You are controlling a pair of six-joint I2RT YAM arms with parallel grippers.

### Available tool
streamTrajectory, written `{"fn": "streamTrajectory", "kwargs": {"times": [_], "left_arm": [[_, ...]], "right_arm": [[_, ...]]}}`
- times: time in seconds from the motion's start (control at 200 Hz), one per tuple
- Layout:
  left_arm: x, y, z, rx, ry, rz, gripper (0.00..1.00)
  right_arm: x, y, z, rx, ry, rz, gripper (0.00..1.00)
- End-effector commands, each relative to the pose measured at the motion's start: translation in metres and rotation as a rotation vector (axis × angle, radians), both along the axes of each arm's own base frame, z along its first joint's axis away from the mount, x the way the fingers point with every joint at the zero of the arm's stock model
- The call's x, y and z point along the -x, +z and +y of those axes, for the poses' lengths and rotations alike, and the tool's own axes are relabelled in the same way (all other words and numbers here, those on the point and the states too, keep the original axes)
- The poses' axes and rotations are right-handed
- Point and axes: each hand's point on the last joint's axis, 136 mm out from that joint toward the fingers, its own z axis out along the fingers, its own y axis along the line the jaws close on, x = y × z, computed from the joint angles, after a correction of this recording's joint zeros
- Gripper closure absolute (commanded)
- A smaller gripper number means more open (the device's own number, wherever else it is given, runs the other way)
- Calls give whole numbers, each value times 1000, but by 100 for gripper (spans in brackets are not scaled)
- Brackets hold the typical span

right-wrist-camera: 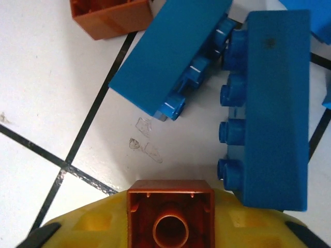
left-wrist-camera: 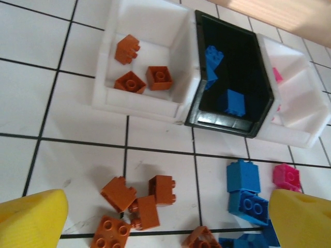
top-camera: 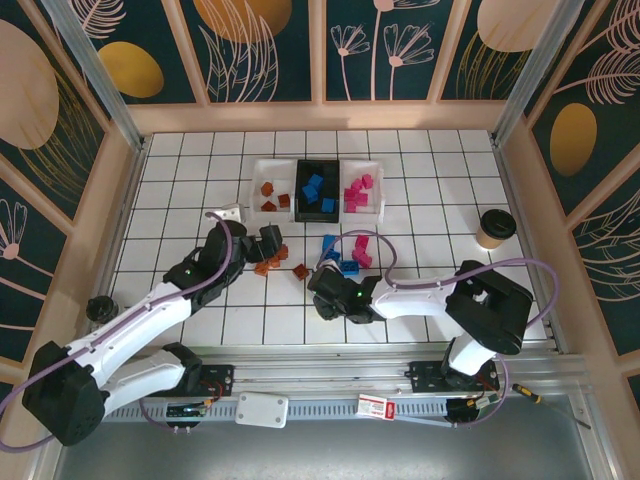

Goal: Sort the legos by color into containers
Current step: Pick up the lego from the bottom-center of the table, then place the lego in the container.

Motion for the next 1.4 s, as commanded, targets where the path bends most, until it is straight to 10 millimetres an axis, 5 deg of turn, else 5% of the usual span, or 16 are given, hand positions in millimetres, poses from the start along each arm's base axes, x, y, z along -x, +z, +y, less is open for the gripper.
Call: {"fn": "streamTrajectory", "kwargs": {"times": [0.0,0.205,0.33,0.42,0.601,0.881,1.056,1.236,1.396], "left_arm": [[6,-9,17,-35,60,11,1],[18,-20,30,-40,90,20,1],[25,-28,38,-13,122,27,1],[28,-33,40,4,139,38,1],[34,-48,36,35,129,83,1],[41,-70,24,51,66,151,1],[43,-75,15,57,19,171,1],[43,-74,-4,69,-82,181,3],[48,-73,-37,-3,-180,190,7]], "right_arm": [[3,13,9,-38,34,-11,74],[-12,98,35,-227,126,-133,79],[-59,153,53,-357,122,-221,79],[-105,174,66,-404,91,-278,79],[-188,183,103,-452,52,-291,79],[-281,139,146,-406,-40,-227,69],[-302,136,153,-444,-88,-217,40],[-294,160,139,-484,-105,-254,37],[-267,173,94,-550,-162,-280,37]]}}
